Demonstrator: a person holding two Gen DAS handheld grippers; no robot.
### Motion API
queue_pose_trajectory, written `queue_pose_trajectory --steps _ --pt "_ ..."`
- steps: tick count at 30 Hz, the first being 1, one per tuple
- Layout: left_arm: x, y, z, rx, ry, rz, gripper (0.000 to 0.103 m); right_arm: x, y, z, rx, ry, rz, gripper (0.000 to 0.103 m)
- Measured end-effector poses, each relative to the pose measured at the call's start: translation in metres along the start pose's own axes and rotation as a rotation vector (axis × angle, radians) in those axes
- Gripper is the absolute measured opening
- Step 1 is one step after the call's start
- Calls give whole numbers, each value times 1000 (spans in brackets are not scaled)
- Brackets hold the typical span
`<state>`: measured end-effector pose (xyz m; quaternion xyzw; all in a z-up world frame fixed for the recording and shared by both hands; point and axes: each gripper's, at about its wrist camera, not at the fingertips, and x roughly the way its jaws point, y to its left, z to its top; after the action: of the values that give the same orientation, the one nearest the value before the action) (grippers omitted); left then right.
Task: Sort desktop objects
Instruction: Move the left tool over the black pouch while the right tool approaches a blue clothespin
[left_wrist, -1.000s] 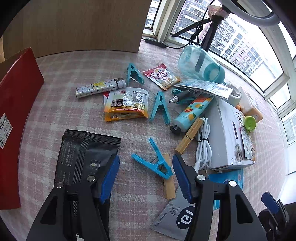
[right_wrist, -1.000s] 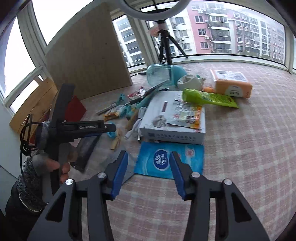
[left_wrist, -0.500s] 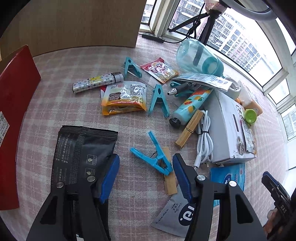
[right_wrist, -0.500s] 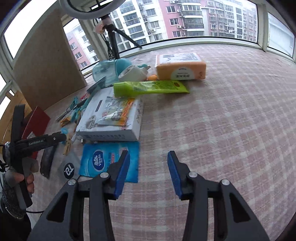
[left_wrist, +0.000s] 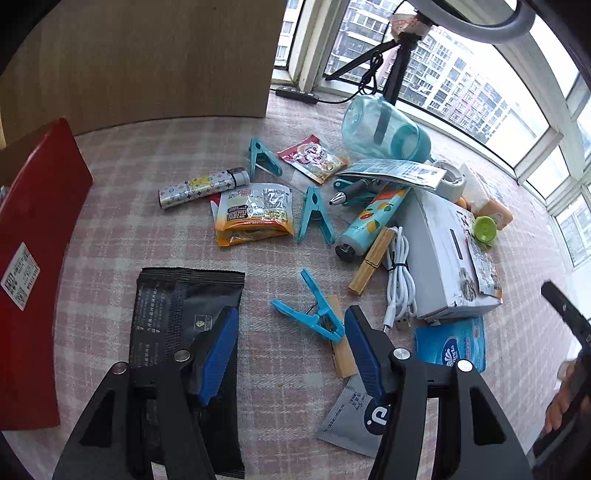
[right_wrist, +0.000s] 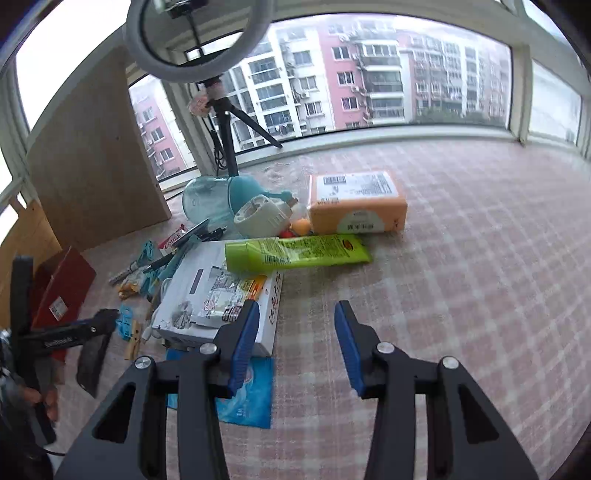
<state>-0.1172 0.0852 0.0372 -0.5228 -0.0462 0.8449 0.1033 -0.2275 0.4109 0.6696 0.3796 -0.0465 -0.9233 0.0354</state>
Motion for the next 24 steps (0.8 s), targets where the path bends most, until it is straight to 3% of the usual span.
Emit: queue_pose_trajectory --steps 2,6,8,12,18,24 --pt "-6 -1 -3 50 9 -1 57 9 14 5 -213 8 -77 42" --pt "-14 -5 -9 145 9 3 58 32 2 7 -313 91 -89 42" --pt "-13 -6 -14 175 26 3 58 40 -16 5 -255 112 -64 42" --pt "-16 -6 -26 205 49 -10 58 52 -50 -7 -21 215 75 42" --pt "-26 6 -51 235 30 92 58 40 -43 -10 3 215 78 42" --pt "-32 28 -58 170 31 110 62 16 2 -27 -21 200 118 42"
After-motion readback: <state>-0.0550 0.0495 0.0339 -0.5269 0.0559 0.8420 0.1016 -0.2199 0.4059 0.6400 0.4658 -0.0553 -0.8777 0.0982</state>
